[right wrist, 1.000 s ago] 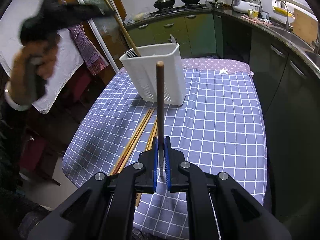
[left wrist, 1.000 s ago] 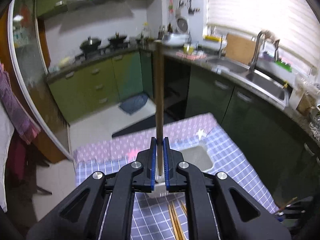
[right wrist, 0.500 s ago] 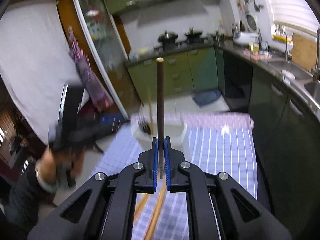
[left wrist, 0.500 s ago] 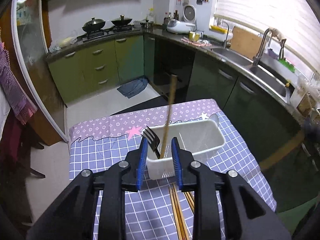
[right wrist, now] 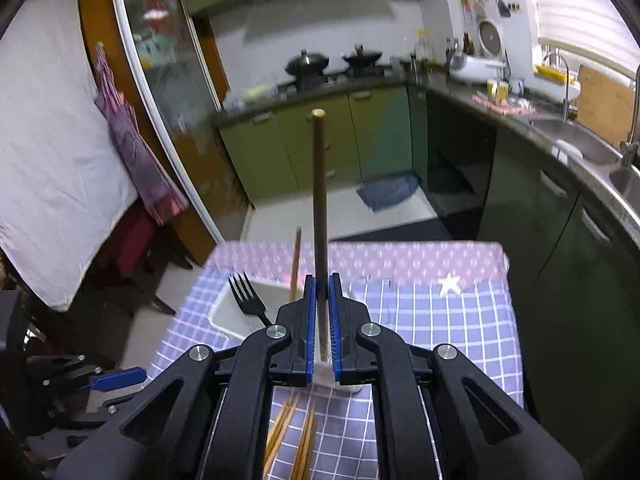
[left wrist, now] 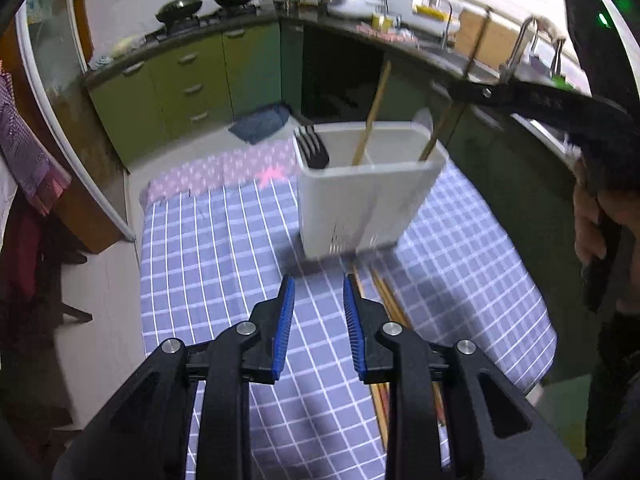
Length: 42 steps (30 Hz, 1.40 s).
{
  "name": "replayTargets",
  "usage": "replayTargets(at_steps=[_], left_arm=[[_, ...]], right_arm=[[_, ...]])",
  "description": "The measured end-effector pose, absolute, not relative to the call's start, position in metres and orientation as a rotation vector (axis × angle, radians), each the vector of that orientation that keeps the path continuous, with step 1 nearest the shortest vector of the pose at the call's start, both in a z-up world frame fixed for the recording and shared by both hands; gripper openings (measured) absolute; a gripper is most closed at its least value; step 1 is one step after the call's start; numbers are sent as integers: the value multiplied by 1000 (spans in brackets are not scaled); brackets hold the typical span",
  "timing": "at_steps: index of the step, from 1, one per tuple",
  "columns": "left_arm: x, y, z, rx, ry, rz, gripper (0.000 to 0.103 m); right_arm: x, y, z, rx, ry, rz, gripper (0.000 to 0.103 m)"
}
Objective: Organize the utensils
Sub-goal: 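Lower the left tool to the chopsticks and grasp one chopstick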
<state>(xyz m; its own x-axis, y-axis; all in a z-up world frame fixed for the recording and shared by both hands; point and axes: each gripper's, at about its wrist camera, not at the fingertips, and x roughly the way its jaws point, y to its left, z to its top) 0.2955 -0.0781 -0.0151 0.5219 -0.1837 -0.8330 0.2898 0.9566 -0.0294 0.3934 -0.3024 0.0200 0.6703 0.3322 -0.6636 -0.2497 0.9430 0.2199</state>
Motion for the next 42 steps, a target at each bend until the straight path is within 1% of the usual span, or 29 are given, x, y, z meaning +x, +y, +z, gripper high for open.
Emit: replayTargets(at_steps=[3,4,6,11,13,18,25,27,36,38,42], left_arm=[[297,-84,-28,137,1017,-292,24],[298,-87,-33,136,1035,-299,24],[300,-91,-43,130,1063,-310,24],[303,-110,-74,155,1155,-327,24],[305,-115,-89,157,1208,-332,24],[315,-127,-126,154,1322,-327,24],[330,-141,-151,182,1390,-285,24],[330,-142,-155,186,1403,-282,24],[327,-151,-166,221,1431,-251,24],[326,-154,-168,216,1436,-246,23],[326,-146,-167,196,1440,-239,23]], right_arm=[[392,-299,17,77,773,330,8],[386,-299,16,75,766,331,12],[377,-301,23,68,743,334,16],[333,-308,47,59,692,380,16],[314,-309,44,39,712,402,21],[284,-319,4,-15,834,409,21],[284,-343,-62,-6,1000,372,21],[283,-347,-75,-2,1021,373,21],[288,-344,-87,11,1054,398,22],[286,-342,-88,4,1057,401,25],[285,-341,-91,-1,1064,404,26]])
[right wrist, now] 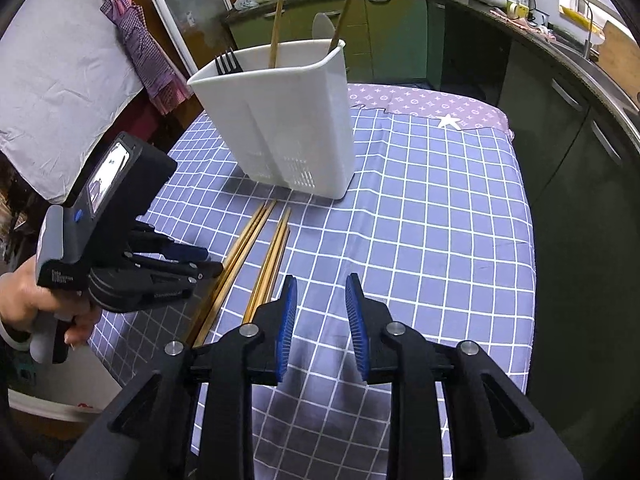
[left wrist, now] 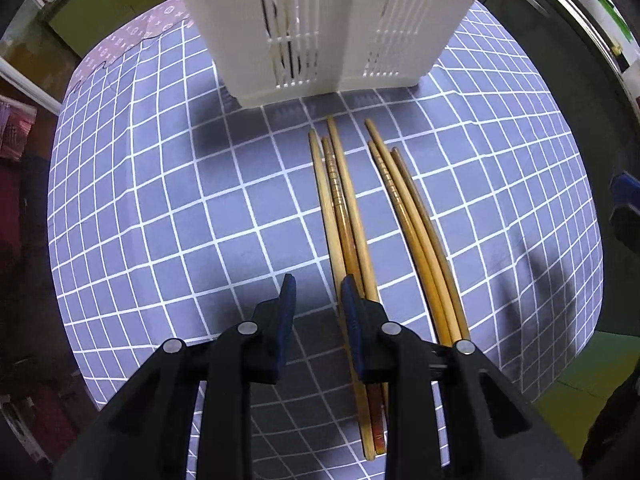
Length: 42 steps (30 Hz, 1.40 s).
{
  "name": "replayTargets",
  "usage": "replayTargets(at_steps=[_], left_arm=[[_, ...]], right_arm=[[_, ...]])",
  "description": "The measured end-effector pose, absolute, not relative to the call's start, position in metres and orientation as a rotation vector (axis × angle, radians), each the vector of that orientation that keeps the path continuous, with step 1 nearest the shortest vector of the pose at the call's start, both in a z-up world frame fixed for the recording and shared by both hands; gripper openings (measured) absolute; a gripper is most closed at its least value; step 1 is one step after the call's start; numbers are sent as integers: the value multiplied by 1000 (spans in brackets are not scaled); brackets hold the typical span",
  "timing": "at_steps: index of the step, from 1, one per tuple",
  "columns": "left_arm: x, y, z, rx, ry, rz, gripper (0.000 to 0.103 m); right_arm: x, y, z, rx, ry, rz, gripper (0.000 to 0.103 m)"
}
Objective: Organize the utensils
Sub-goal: 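Lower the left tool to the chopsticks and grasp one chopstick, then lift the chopstick upright with the left tool while the right tool grasps another chopstick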
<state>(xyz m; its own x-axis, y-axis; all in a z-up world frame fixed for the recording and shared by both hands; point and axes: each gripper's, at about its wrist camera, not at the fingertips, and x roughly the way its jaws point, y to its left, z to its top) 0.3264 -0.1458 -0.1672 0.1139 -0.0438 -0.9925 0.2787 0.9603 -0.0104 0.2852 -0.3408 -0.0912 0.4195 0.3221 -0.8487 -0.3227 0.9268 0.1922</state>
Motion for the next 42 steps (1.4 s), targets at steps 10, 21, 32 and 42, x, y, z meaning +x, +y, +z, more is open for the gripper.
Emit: replayTargets(at_steps=[10,21,32,42], left_arm=[[340,-154,-179,208,1458,-226,14],[342,-122,-171,116,1420,-230,7],[309,-87,-113,91,1199,-278,7],[279,-83,-77,81,1071,-310,7]], right_arm=[[285,-335,-97,-20,1083,416,26],[296,-316,-124,-46,1201,451,26],[322,-275,-163,-64,1352,479,15],[334,-260,-179,-104,1406,438,14]])
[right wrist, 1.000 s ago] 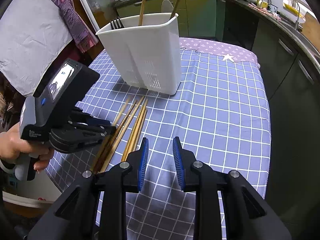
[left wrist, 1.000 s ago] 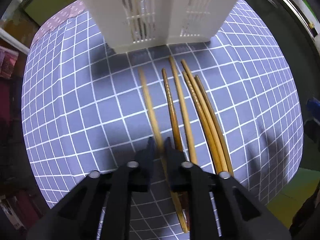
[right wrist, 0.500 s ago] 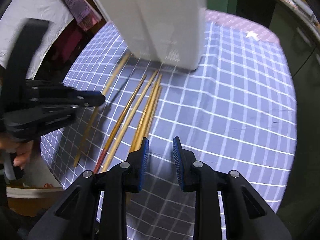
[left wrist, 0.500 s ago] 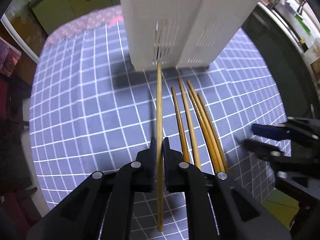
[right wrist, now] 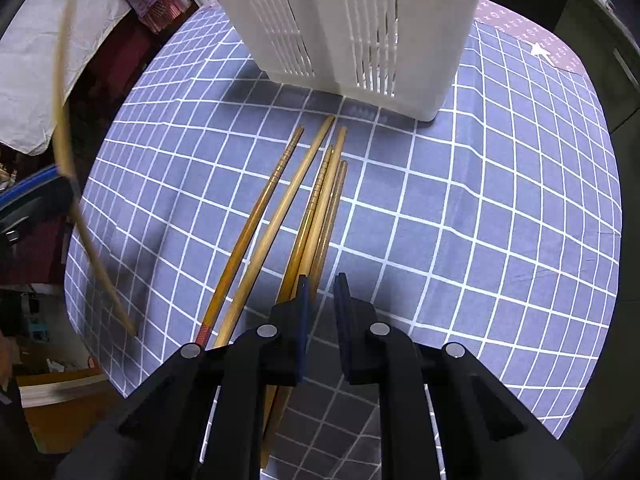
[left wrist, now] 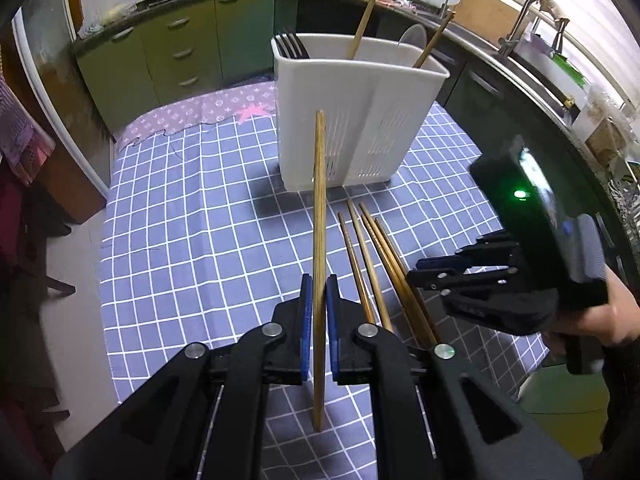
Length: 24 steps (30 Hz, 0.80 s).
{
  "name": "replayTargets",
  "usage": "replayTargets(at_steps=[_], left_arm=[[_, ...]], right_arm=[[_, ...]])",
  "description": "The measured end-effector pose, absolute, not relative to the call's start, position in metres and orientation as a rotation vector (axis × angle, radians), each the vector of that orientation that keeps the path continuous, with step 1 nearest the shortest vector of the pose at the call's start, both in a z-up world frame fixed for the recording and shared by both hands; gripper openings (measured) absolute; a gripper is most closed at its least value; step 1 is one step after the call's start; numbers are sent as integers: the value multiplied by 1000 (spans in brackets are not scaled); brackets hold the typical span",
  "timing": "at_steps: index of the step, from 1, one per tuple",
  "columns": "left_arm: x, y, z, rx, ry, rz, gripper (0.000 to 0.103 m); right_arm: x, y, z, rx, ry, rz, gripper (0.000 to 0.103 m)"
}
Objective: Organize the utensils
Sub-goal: 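Lift the chopstick upright with the left tool while the right tool grasps another chopstick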
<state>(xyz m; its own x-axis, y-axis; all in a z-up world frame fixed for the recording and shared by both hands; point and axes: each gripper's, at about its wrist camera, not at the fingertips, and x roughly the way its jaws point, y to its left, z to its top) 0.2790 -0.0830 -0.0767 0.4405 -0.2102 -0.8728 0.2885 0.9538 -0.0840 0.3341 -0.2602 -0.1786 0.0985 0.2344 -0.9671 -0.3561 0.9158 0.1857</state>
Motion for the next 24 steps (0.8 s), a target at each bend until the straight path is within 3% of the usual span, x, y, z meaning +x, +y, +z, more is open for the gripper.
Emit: replayTargets(at_steps=[10,16,24], left_arm=[[263,-79,-70,86,1048,-326,7],[258,-79,-66,94,1034,-327,7],[252,-74,-56,104,1001,-322,7]], right_arm=[[338,-228,-188,-205,1420,383,14],[332,-215,-189,-241,1385,362,7],[312,-242,-135,-101,1218,418,7]])
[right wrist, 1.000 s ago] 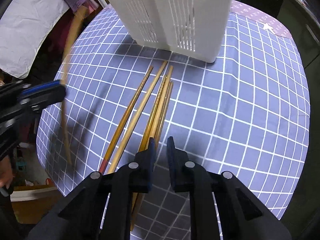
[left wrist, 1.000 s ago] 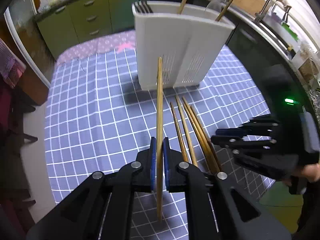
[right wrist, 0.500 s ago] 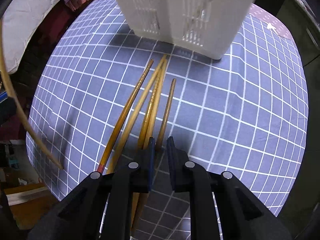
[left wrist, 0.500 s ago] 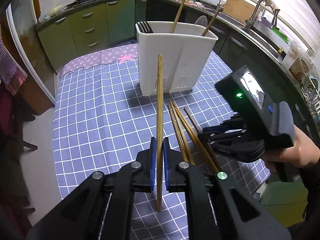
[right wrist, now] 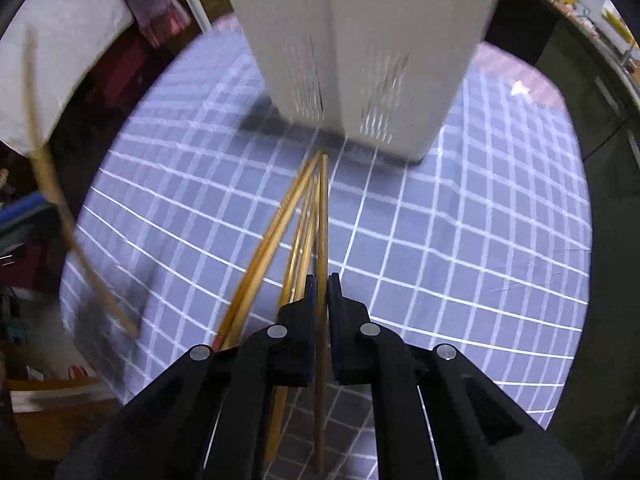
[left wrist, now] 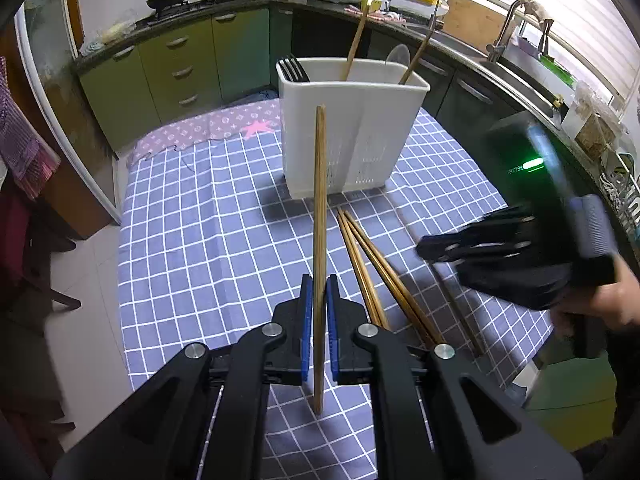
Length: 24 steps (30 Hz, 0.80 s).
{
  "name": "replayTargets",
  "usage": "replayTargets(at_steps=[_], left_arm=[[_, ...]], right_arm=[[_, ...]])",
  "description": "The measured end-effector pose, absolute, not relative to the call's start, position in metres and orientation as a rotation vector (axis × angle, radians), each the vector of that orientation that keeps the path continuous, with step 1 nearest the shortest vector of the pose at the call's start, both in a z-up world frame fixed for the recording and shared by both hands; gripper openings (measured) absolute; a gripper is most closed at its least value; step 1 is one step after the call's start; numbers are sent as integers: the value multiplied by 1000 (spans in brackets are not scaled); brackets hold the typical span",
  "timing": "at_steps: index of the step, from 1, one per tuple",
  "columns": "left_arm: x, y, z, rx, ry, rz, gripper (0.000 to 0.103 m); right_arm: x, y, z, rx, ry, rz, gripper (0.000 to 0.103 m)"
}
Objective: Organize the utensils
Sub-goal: 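Lift the chopstick upright with the left tool while the right tool grasps another chopstick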
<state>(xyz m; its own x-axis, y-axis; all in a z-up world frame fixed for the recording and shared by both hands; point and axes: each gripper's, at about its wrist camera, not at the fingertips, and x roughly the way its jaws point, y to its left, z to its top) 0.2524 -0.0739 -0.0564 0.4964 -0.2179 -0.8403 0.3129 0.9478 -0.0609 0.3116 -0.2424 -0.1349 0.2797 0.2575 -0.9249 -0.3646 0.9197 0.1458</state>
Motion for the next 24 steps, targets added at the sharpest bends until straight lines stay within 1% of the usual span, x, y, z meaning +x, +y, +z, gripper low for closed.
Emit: replayTargets(at_steps=[3,9,15,24], left_arm=[[250,-73,-50,107,981,-321,7],[243,-71,-41,112,958,-325,7],[240,-70,-38,116,947,-320,7],[235,-71,-33,124,932,-326,7]], right_arm=[[297,-257,-102,-75,1113,424,7],[265,-293,-58,-60,966,410,7],[252,-310,-51,-51,924,392,7],[240,-314,-50,-49,921,402,7]])
